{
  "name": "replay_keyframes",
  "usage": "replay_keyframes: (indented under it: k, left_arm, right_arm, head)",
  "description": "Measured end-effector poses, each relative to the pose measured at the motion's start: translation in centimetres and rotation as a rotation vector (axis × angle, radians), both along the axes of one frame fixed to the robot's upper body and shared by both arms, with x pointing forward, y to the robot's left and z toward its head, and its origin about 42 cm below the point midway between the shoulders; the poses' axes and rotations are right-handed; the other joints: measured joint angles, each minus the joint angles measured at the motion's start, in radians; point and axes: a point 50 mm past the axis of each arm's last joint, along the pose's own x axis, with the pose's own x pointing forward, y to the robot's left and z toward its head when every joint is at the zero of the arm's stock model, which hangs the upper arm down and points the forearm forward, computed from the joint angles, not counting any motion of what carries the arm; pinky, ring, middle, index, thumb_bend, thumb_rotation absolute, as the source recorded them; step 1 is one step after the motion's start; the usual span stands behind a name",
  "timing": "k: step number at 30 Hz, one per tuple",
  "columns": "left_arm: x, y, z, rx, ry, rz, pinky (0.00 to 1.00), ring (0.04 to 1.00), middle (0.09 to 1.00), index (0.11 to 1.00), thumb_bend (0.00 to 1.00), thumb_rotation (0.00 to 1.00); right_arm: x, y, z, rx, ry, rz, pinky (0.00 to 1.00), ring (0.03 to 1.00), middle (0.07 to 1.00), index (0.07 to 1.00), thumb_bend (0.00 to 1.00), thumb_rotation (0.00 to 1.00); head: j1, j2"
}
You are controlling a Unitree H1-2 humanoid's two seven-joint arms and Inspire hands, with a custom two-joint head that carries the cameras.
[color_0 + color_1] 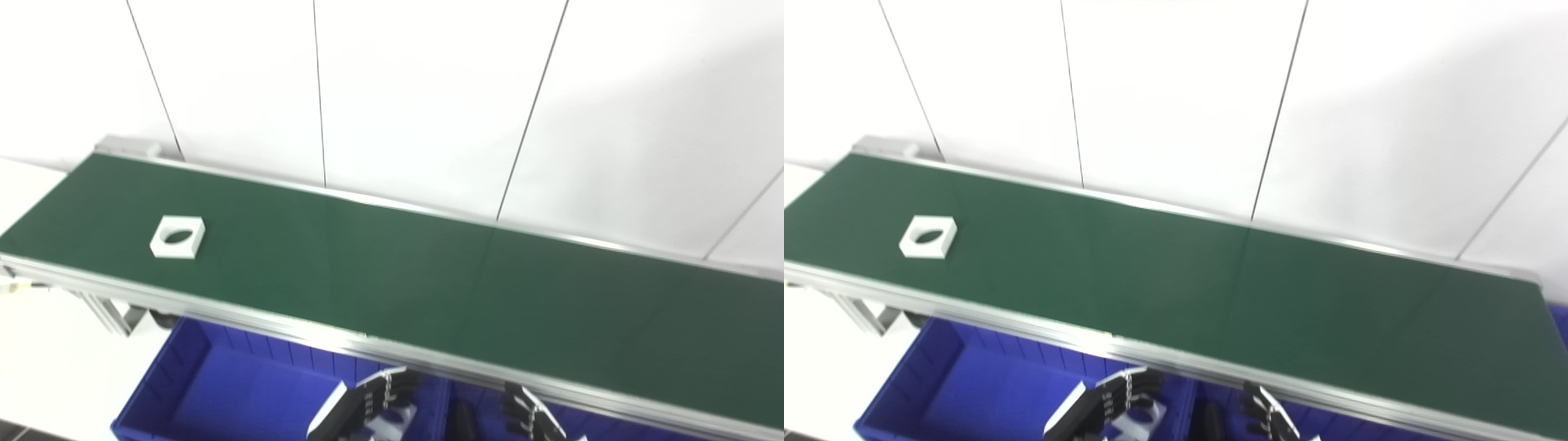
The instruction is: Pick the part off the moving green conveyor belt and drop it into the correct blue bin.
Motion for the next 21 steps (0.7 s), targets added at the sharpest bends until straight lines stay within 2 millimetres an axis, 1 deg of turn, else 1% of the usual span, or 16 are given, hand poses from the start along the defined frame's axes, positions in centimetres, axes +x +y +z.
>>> replay_keyframes:
  k: [1, 3, 5, 6, 9, 11, 13, 14, 15, 16, 17, 18, 21]
  left_arm:
    - [0.0, 0.0, -0.1, 0.0, 0.002, 0.0, 0.77, 0.82, 0.82, 0.795, 1.0, 0.27]
    - [-0.1, 0.0, -0.2, 0.0, 0.009, 0.0, 0.77, 0.818, 0.818, 0.794, 1.0, 0.27]
    - [-0.1, 0.0, -0.5, 0.001, 0.018, 0.001, 0.76, 0.817, 0.819, 0.792, 1.0, 0.27]
    - [-0.2, 0.0, -0.6, 0.0, 0.024, 0.001, 0.76, 0.817, 0.82, 0.792, 1.0, 0.27]
    - [-0.1, 0.0, -0.7, 0.0, 0.027, 0.001, 0.76, 0.813, 0.817, 0.79, 1.0, 0.28]
    - [0.0, -0.2, -0.7, -0.001, 0.026, 0.008, 0.76, 0.812, 0.814, 0.789, 1.0, 0.29]
    - [0.1, -0.4, -0.8, -0.003, 0.029, 0.012, 0.77, 0.813, 0.813, 0.788, 1.0, 0.29]
    - [0.1, -0.5, -0.8, -0.002, 0.03, 0.009, 0.76, 0.813, 0.812, 0.788, 1.0, 0.29]
    - [0.2, -0.7, -0.8, 0.002, 0.03, 0.005, 0.76, 0.813, 0.812, 0.787, 1.0, 0.29]
    - [0.3, -0.8, -0.9, 0.007, 0.032, 0.0, 0.77, 0.811, 0.805, 0.781, 1.0, 0.28]
    - [0.5, -0.9, -1.1, 0.007, 0.036, -0.002, 0.77, 0.808, 0.8, 0.778, 1.0, 0.28]
    - [0.5, -0.9, -1.1, 0.006, 0.037, -0.003, 0.76, 0.8, 0.793, 0.775, 1.0, 0.28]
    - [0.8, -1.1, -1.2, 0.006, 0.04, 0.006, 0.75, 0.79, 0.788, 0.774, 1.0, 0.3]
  right_arm:
    - [0.0, 0.0, -0.1, 0.001, -0.001, 0.001, 0.76, 0.811, 0.819, 0.868, 0.59, 0.37]
    - [-0.1, 0.0, -0.5, -0.001, 0.007, 0.002, 0.75, 0.808, 0.817, 0.867, 0.6, 0.36]
    - [-0.2, -0.2, -0.6, -0.002, 0.011, 0.0, 0.75, 0.806, 0.816, 0.867, 0.6, 0.36]
    - [-0.2, -0.2, -0.7, -0.002, 0.009, 0.0, 0.75, 0.805, 0.816, 0.867, 0.6, 0.36]
    - [-0.1, -0.3, -1.0, 0.002, 0.01, 0.0, 0.75, 0.809, 0.822, 0.872, 0.6, 0.34]
    - [-0.1, -0.3, -1.1, 0.009, 0.014, 0.0, 0.76, 0.814, 0.826, 0.877, 0.6, 0.34]
    - [0.0, -0.4, -1.1, 0.015, 0.012, -0.001, 0.77, 0.818, 0.827, 0.878, 0.59, 0.33]
    - [0.1, -0.5, -1.1, 0.017, 0.01, -0.003, 0.77, 0.818, 0.826, 0.877, 0.6, 0.34]
    - [0.1, -0.5, -1.1, 0.017, 0.01, -0.004, 0.77, 0.818, 0.825, 0.876, 0.6, 0.35]
    - [0.2, -0.6, -1.2, 0.018, 0.011, -0.004, 0.78, 0.823, 0.829, 0.88, 0.58, 0.31]
    - [0.3, -0.6, -1.4, 0.022, 0.015, -0.004, 0.79, 0.827, 0.832, 0.885, 0.58, 0.29]
    - [0.3, -0.7, -1.5, 0.025, 0.019, -0.005, 0.8, 0.835, 0.839, 0.894, 0.56, 0.27]
    - [0.3, -0.9, -1.5, 0.04, 0.024, -0.004, 0.82, 0.847, 0.846, 0.904, 0.56, 0.27]
  head:
    - [0.002, -0.009]
    - [0.006, -0.009]
    - [0.017, -0.018]
    - [0.031, -0.029]
    - [0.041, -0.04]
    - [0.057, -0.057]
    - [0.063, -0.058]
    - [0.063, -0.058]
    - [0.09, -0.08]
    - [0.113, -0.093]
    - [0.114, -0.094]
    - [0.132, -0.106]
    - [0.137, -0.113]
